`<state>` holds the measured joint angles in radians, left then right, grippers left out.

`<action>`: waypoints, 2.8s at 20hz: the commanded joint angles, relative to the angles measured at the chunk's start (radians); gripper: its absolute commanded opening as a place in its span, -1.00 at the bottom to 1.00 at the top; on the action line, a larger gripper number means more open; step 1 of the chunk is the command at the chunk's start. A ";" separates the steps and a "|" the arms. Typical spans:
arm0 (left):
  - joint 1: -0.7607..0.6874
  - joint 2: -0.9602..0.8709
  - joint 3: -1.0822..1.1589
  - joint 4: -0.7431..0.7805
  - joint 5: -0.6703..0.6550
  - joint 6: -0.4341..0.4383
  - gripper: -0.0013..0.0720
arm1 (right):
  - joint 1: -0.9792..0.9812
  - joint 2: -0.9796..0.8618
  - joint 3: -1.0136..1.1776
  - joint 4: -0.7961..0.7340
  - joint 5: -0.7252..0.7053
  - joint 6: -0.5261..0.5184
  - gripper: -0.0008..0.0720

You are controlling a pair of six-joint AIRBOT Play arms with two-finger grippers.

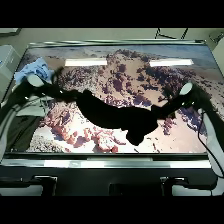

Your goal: Fold the clothes and pants, and hang the long-sleeved shirts on hangers.

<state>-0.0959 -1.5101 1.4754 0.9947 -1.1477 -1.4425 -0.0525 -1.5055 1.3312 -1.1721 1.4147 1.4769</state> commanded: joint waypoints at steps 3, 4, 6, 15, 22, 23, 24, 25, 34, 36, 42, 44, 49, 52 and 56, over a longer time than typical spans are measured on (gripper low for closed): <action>0.071 0.287 0.379 0.045 0.008 0.002 -0.89 | 0.000 0.258 0.513 -0.208 -0.122 -0.011 -0.87; 0.079 0.341 0.411 0.046 0.008 0.002 -0.89 | 0.000 0.323 0.568 -0.224 -0.159 -0.012 -0.87; 0.090 0.452 0.423 0.057 0.003 -0.010 -0.90 | 0.000 0.454 0.593 -0.229 -0.206 -0.012 -0.87; 0.090 0.635 0.406 0.132 -0.238 -0.107 -0.89 | 0.000 0.700 0.592 -0.241 -0.352 0.030 -0.87; -0.008 0.630 -0.277 0.132 -0.323 -0.106 -0.89 | 0.000 0.388 0.441 -0.240 -0.058 0.030 -0.87; -0.035 0.619 -0.404 0.132 -0.260 -0.102 -0.89 | 0.000 0.327 0.380 -0.225 -0.101 0.030 -0.87; -0.061 0.592 -0.520 0.132 -0.172 -0.098 -0.89 | 0.000 0.257 0.321 -0.196 -0.159 0.033 -0.87; -0.077 0.551 -0.594 0.132 -0.089 -0.098 -0.89 | 0.000 0.185 0.284 -0.151 -0.212 0.053 -0.87; -0.023 -0.056 -0.166 0.131 0.210 -0.062 -0.89 | 0.001 -0.172 0.275 0.028 -0.471 0.215 -0.87; -0.026 -0.138 -0.124 0.088 0.165 -0.061 -0.87 | 0.001 -0.195 0.275 0.028 -0.420 0.219 -0.76; 0.160 -0.145 -0.086 0.189 -0.249 0.003 0.95 | -0.245 -0.153 0.299 -0.030 0.062 0.131 0.54; 0.280 -0.134 -0.106 0.169 -0.368 0.003 0.94 | -0.365 -0.145 0.259 -0.079 0.285 0.113 0.53; 0.387 -0.126 -0.345 0.073 -0.341 0.066 0.94 | -0.486 0.026 -0.150 -0.085 0.192 0.075 0.58; 0.387 -0.129 -0.440 -0.069 -0.251 0.135 0.53 | -0.486 0.063 -0.279 -0.058 0.164 0.026 0.57; 0.366 -0.135 -0.462 -0.103 -0.161 0.134 0.32 | -0.486 0.064 -0.329 -0.016 0.145 0.030 0.56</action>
<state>0.2768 -1.6413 1.0466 0.9379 -1.3933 -1.3308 -0.5327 -1.4540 1.0622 -1.2175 1.5742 1.5181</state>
